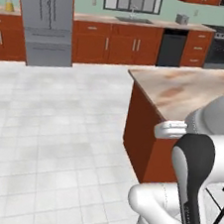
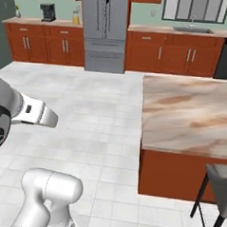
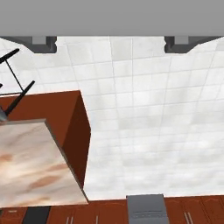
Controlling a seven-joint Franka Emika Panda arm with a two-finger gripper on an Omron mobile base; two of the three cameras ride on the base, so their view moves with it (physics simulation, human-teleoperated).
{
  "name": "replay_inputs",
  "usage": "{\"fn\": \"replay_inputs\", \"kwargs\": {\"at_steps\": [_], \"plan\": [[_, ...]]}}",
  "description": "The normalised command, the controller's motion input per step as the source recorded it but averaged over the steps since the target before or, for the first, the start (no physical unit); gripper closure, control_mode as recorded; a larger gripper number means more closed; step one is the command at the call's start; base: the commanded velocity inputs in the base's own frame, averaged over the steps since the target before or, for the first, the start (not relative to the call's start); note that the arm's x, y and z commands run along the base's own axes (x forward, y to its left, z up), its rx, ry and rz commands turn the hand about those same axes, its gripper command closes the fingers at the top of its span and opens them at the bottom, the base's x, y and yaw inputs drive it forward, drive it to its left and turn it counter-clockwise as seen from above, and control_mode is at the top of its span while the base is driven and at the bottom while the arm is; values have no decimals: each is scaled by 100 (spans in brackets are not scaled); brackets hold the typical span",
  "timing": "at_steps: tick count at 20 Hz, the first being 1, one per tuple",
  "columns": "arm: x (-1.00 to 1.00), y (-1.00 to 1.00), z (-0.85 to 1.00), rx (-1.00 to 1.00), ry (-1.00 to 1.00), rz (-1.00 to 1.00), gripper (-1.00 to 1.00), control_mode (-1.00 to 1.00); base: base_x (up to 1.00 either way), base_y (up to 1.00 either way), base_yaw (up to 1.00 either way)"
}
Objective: There is a tray on the dining counter. Grab the cup, mug, and pitcher and place them on the tray. The pitcher may be placed next to the tray if it cannot fit the tray.
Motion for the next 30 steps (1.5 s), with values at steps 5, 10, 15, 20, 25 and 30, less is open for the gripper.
{"fn": "replay_inputs", "kwargs": {"at_steps": [5,10,15,20,25,30], "plan": [[0,0,0,0,0,0,-100,100,54,100,-1],[0,0,0,0,0,0,-100,100,63,100,-1],[0,0,0,0,0,0,-100,100,80,100,-3],[0,0,0,0,0,0,-100,100,83,100,-2],[0,0,0,0,0,0,-100,100,90,100,-5],[0,0,0,0,0,0,-100,100,93,94,-8]]}}
